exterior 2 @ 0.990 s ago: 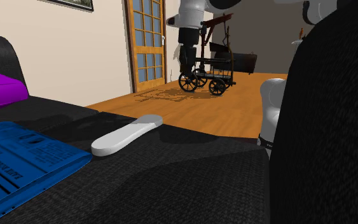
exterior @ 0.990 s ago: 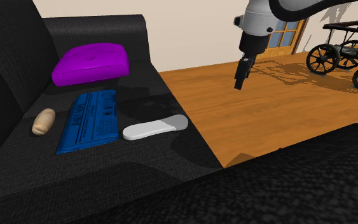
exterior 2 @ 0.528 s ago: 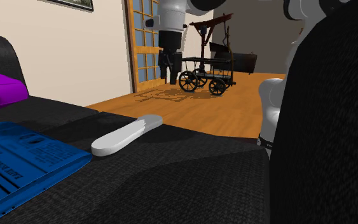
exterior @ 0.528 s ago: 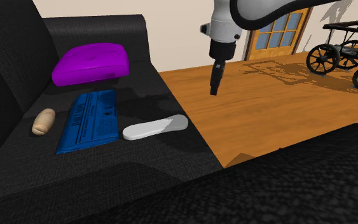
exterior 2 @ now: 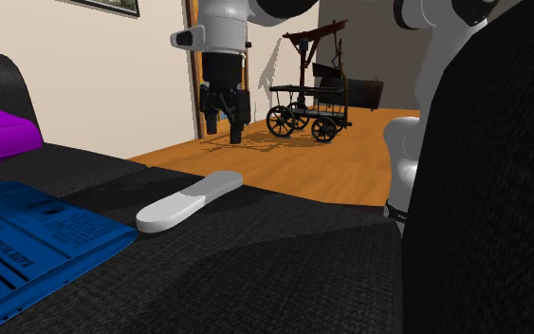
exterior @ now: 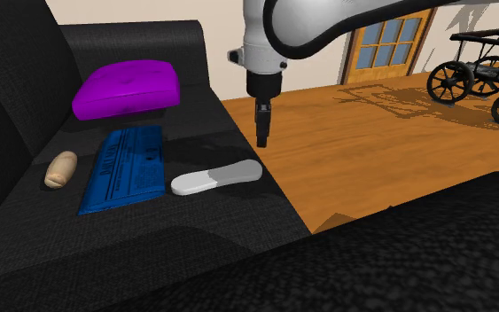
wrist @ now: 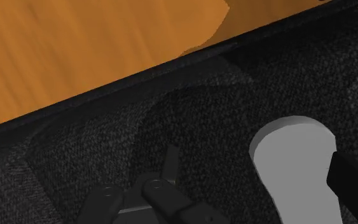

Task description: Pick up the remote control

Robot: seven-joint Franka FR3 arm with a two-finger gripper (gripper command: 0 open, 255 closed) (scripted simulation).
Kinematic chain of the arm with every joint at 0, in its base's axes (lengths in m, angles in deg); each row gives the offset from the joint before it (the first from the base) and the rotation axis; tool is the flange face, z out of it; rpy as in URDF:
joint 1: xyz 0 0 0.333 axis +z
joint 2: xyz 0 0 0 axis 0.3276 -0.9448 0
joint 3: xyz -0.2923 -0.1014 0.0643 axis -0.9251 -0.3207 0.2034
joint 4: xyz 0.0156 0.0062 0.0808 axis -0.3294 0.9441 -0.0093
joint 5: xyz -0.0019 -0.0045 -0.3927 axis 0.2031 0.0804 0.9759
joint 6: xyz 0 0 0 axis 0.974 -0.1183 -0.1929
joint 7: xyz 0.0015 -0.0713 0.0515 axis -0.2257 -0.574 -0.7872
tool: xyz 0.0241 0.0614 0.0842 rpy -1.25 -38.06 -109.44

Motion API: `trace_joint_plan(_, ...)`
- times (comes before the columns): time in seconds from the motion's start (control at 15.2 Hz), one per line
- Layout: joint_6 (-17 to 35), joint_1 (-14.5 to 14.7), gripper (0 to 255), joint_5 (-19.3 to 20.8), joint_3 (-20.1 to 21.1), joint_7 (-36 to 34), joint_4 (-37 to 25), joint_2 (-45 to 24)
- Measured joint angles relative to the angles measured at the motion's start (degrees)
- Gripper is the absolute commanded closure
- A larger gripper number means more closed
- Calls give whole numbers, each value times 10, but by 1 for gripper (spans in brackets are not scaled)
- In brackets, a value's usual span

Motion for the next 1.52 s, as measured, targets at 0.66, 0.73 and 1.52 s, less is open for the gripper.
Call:
trace_joint_plan(0.66, -1, 56, 0, 16, 55, 73, -114, -132)
trace_joint_plan(0.73, 4, 58, 0, 17, 56, 74, -114, -138)
trace_joint_plan(1.52, 48, 59, 255, 21, 57, 75, -81, -149)
